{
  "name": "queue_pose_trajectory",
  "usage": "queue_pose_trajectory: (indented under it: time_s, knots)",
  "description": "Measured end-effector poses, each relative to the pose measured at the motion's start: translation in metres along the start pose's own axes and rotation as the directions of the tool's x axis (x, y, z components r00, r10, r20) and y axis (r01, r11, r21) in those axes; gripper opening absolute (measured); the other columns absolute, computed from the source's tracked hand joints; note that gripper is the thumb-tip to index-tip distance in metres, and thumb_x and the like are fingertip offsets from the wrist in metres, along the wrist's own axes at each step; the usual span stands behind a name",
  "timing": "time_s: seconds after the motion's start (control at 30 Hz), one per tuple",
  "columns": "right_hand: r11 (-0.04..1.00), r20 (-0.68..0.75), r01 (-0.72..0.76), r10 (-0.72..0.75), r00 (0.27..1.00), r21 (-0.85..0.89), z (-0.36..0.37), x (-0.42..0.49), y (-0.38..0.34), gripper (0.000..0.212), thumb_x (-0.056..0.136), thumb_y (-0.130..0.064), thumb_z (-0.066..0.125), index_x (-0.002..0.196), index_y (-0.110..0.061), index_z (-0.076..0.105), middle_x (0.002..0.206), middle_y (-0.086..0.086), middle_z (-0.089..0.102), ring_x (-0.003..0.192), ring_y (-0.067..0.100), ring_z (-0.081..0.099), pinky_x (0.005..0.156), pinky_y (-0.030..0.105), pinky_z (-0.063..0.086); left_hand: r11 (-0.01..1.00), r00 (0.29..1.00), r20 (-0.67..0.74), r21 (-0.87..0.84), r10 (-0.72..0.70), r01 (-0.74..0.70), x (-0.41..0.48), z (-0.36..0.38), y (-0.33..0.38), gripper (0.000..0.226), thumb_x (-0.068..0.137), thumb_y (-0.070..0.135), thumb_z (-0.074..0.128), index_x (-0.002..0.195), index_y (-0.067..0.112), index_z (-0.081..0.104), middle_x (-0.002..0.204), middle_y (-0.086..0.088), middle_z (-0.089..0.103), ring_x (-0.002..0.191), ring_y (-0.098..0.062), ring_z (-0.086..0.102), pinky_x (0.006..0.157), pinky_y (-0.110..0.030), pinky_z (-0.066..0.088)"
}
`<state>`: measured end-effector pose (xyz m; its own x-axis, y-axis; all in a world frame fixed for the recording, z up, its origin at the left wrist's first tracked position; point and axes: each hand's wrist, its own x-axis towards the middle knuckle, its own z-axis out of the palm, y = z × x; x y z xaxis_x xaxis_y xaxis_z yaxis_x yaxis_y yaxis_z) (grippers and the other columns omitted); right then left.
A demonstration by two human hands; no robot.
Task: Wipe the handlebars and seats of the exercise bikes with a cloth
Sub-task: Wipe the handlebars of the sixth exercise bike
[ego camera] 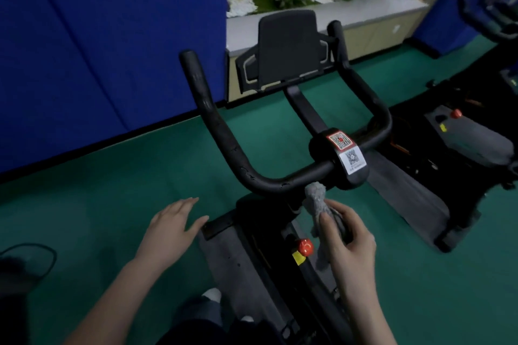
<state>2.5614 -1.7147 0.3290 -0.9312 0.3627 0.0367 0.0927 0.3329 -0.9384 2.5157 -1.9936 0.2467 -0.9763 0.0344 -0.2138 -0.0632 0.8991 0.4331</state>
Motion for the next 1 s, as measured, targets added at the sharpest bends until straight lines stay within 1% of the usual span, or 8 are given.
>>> queue_pose_trajectory:
  time_s: [0.27,0.37,0.47,0.53,0.67,0.8,0.9,1.0]
  knots:
    - [0.982,0.029,0.181,-0.183,0.983,0.060,0.013,0.035,-0.043,0.015,0.089,-0.026,0.064,0.103,-0.026,0.070,0.082,0.005,0.070,0.073,0.031,0.066,0.069,0.056,0.054,0.987,0.984,-0.168,-0.161,-0.052,0.025,0.011,-0.027,0.018,0.059,0.094,0.052,0.040,0.145,0.023,0.035,0.149,0.004,0.038,0.137,-0.014,0.032,0.114,-0.033,0.024]
    - [0.973,0.051,0.222,-0.225,0.973,0.060,0.033,0.050,-0.057,0.018,0.086,-0.028,0.061,0.102,-0.029,0.069,0.085,-0.004,0.071,0.075,0.024,0.067,0.069,0.051,0.056,0.975,0.972,-0.228,-0.221,-0.058,0.006,0.024,-0.043,0.019,0.057,0.093,0.051,0.042,0.143,0.023,0.038,0.146,0.004,0.041,0.135,-0.014,0.035,0.114,-0.034,0.027]
    - [0.969,0.090,0.242,-0.246,0.965,0.057,0.056,0.063,-0.064,0.016,0.090,-0.017,0.064,0.103,-0.026,0.069,0.092,-0.008,0.071,0.087,0.012,0.067,0.078,0.044,0.056,0.965,0.963,-0.265,-0.260,-0.055,-0.017,0.040,-0.058,0.017,0.057,0.093,0.051,0.042,0.142,0.023,0.039,0.145,0.004,0.043,0.134,-0.014,0.036,0.113,-0.034,0.028]
    - [0.967,0.112,0.253,-0.256,0.960,0.044,0.069,0.071,-0.068,0.019,0.090,-0.010,0.063,0.104,-0.022,0.070,0.094,-0.006,0.072,0.090,0.010,0.067,0.082,0.041,0.056,0.957,0.957,-0.286,-0.289,-0.046,-0.040,0.052,-0.066,0.018,0.057,0.093,0.052,0.042,0.142,0.024,0.039,0.144,0.005,0.043,0.134,-0.013,0.035,0.113,-0.033,0.028]
    - [0.956,0.140,0.294,-0.294,0.946,0.020,0.104,0.091,-0.084,0.019,0.090,-0.010,0.064,0.104,-0.022,0.070,0.095,-0.008,0.072,0.089,0.009,0.067,0.081,0.039,0.055,0.917,0.954,-0.299,-0.383,-0.006,-0.114,0.084,-0.083,0.022,0.057,0.093,0.052,0.041,0.143,0.026,0.037,0.143,0.006,0.043,0.132,-0.012,0.038,0.109,-0.030,0.030]
    - [0.934,0.188,0.357,-0.355,0.916,0.022,0.137,0.109,-0.108,0.019,0.091,-0.015,0.061,0.107,-0.020,0.069,0.097,-0.004,0.071,0.090,0.015,0.068,0.081,0.040,0.055,0.775,0.949,-0.311,-0.613,-0.057,-0.154,0.115,-0.101,0.034,0.055,0.091,0.049,0.047,0.141,0.029,0.038,0.129,0.011,0.053,0.117,-0.004,0.050,0.100,-0.024,0.040]
    - [0.848,0.194,0.531,-0.521,0.831,0.004,0.169,0.126,-0.134,0.022,0.091,-0.006,0.060,0.110,-0.011,0.069,0.104,0.002,0.069,0.098,0.012,0.065,0.087,0.025,0.051,0.580,0.934,-0.333,-0.789,-0.130,-0.201,0.135,-0.115,0.044,0.038,0.092,0.029,0.058,0.128,0.034,0.049,0.108,0.015,0.060,0.096,0.007,0.057,0.082,-0.006,0.041]
    - [0.773,0.206,0.633,-0.613,0.763,-0.045,0.205,0.150,-0.158,0.023,0.091,-0.003,0.059,0.112,-0.007,0.068,0.112,0.006,0.066,0.106,0.010,0.060,0.094,0.014,0.042,0.395,0.931,-0.333,-0.883,-0.151,-0.252,0.146,-0.123,0.051,0.036,0.090,0.009,0.062,0.106,0.040,0.054,0.095,0.012,0.065,0.087,0.003,0.061,0.080,-0.013,0.045]
